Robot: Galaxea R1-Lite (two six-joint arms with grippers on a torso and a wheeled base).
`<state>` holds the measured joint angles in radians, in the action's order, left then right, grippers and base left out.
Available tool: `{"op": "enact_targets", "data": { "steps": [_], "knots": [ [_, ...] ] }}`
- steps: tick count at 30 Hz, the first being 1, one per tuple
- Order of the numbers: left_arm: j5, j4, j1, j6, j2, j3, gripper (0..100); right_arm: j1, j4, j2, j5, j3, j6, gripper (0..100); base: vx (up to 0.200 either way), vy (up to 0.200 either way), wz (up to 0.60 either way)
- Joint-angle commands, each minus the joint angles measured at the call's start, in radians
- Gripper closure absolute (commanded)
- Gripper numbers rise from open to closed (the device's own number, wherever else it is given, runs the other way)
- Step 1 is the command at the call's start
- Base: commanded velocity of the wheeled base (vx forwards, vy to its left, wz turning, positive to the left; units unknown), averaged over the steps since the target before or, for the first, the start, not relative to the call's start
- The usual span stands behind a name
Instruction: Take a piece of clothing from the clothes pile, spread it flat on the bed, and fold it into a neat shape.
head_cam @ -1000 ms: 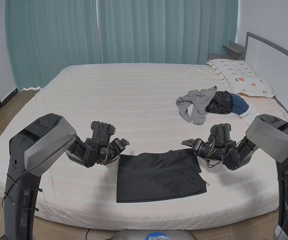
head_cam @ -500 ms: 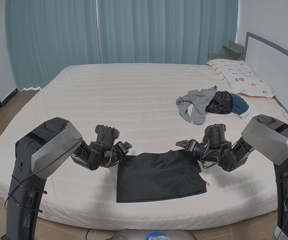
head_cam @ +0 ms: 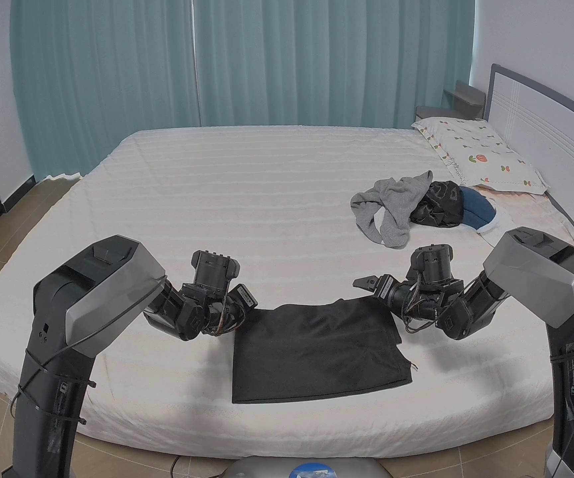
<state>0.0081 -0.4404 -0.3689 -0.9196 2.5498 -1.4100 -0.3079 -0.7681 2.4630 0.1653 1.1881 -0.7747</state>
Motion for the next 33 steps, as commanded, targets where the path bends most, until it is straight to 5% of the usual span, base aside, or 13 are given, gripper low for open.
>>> {"op": "enact_targets", "data": {
  "steps": [1,14,15,33],
  "knots": [
    [0.027,-0.009,0.001,-0.001,0.001,0.002,100,0.003,0.000,0.001,0.000,-0.005,0.000,0,0.000,0.000,0.00],
    [0.081,-0.011,0.008,-0.016,-0.002,0.008,100,0.006,0.003,0.036,-0.001,0.033,0.006,0,0.000,0.000,0.00],
    [0.081,-0.011,0.008,-0.016,-0.002,0.008,100,0.006,0.001,0.042,-0.001,0.034,0.006,100,0.000,0.000,0.00],
    [0.096,-0.011,0.010,-0.015,0.004,0.006,100,0.066,0.003,0.065,-0.009,0.062,0.005,100,0.000,0.000,0.00]
  ]
}}
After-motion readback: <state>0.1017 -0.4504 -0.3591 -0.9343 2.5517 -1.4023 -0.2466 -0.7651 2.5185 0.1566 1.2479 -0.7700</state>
